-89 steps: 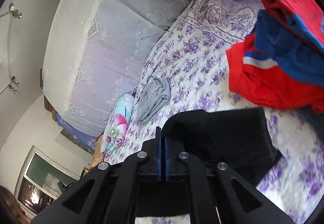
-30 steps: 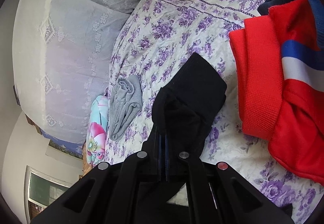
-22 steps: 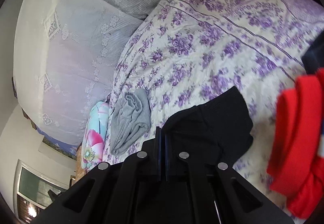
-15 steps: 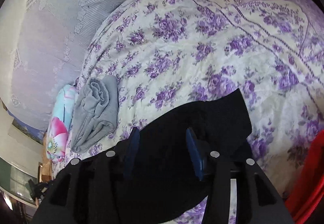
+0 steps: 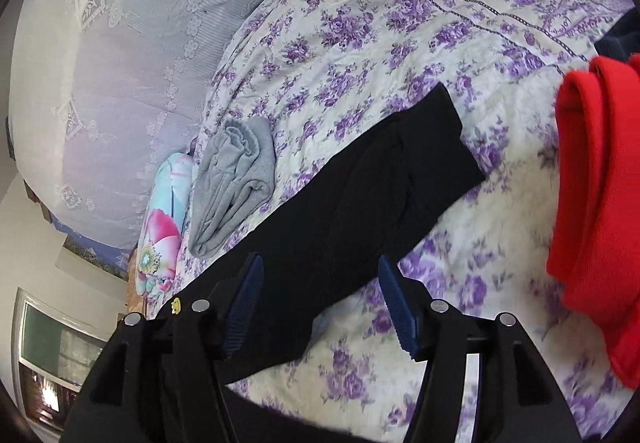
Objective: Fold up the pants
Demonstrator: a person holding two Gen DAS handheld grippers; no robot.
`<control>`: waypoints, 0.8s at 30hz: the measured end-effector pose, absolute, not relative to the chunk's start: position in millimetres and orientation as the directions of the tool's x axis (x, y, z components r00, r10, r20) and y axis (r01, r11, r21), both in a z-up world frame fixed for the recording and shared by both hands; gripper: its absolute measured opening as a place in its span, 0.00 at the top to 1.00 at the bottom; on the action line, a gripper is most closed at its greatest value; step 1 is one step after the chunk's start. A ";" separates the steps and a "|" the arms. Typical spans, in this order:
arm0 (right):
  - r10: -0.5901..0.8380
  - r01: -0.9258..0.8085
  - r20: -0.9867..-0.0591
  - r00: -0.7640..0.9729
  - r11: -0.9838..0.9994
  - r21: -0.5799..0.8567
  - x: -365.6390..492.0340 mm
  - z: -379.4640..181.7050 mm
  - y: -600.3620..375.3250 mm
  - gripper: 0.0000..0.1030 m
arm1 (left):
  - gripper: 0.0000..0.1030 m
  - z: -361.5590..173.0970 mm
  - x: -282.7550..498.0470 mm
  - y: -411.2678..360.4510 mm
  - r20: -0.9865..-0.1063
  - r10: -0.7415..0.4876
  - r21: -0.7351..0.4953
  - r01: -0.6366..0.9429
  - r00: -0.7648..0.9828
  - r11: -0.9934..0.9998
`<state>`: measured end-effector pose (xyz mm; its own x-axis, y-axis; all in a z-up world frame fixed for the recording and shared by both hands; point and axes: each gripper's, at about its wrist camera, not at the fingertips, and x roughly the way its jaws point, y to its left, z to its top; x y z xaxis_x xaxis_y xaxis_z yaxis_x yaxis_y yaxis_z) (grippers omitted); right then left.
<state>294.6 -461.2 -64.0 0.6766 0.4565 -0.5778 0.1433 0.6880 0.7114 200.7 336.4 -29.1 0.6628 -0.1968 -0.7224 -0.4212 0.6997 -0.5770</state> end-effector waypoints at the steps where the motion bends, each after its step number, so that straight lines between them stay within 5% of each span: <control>1: 0.466 0.136 -0.570 0.676 0.682 0.719 287.8 -64.1 -458.7 0.38 | 0.52 -32.0 186.4 333.5 -0.725 -0.204 -0.581 -0.424 0.658 0.695; 7: 0.505 0.097 -0.540 0.674 0.664 0.741 246.8 -64.2 -447.7 0.35 | 0.40 -54.7 131.6 313.6 -0.749 -0.230 -0.574 -0.434 0.622 0.694; 17: 0.527 0.056 -0.492 0.693 0.641 0.765 160.3 -58.7 -444.9 0.35 | 0.41 -78.4 153.4 286.7 -0.712 -0.340 -0.637 -0.362 0.614 0.680; 21: 0.511 0.083 -0.493 0.704 0.631 0.771 115.1 -58.4 -459.4 0.30 | 0.75 -82.6 160.8 284.6 -0.695 -0.329 -0.650 -0.363 0.639 0.668; 24: 0.479 0.132 -0.523 0.705 0.636 0.760 80.5 -63.7 -472.8 0.30 | 0.86 -78.8 152.6 285.8 -0.664 -0.319 -0.669 -0.345 0.676 0.659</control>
<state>80.5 -472.8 -63.7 0.7049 0.4792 -0.5230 0.1317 0.6361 0.7603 152.6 285.8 -78.8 0.6765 -0.3195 -0.6636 -0.3447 0.6589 -0.6686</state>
